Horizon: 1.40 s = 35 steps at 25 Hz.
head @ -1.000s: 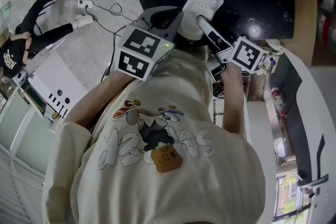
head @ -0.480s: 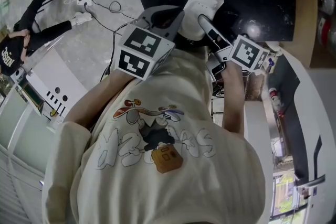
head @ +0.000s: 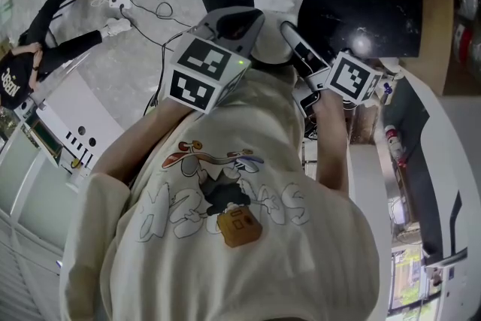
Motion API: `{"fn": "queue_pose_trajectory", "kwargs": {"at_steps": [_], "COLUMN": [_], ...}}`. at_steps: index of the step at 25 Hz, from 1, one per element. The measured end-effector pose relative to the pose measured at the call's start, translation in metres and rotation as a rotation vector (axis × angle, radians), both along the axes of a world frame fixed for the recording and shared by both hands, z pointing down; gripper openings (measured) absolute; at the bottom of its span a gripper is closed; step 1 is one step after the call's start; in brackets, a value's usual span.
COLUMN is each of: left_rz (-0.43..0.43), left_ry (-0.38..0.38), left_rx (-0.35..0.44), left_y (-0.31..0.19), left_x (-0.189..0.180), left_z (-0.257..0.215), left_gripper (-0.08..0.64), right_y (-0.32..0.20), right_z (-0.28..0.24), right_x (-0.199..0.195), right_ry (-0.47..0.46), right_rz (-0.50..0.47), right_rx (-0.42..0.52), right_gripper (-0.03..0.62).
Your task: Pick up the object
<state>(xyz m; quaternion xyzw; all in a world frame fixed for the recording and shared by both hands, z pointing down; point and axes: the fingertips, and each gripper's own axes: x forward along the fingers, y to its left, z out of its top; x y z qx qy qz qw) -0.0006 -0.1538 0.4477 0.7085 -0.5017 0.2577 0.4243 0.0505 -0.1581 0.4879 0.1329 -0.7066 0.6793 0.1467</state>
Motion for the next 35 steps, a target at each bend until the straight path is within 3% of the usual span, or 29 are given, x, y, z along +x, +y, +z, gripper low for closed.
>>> {"fn": "queue_pose_trajectory", "kwargs": {"at_steps": [21,35], "left_rz": [0.007,0.021], "left_ry": [0.004,-0.019], "left_rx": [0.04,0.078], "left_y": [0.012,0.014], "left_x": [0.008,0.018], "left_z": [-0.016,-0.025], "left_gripper": [0.014,0.014], "right_y": [-0.002,-0.005], "right_z": [-0.009,-0.023], "right_x": [0.021,0.039], "right_ry": [0.074,0.027], "right_rz": [0.069,0.163], "right_rx": [0.116,0.138], "right_gripper": [0.13,0.129]}}
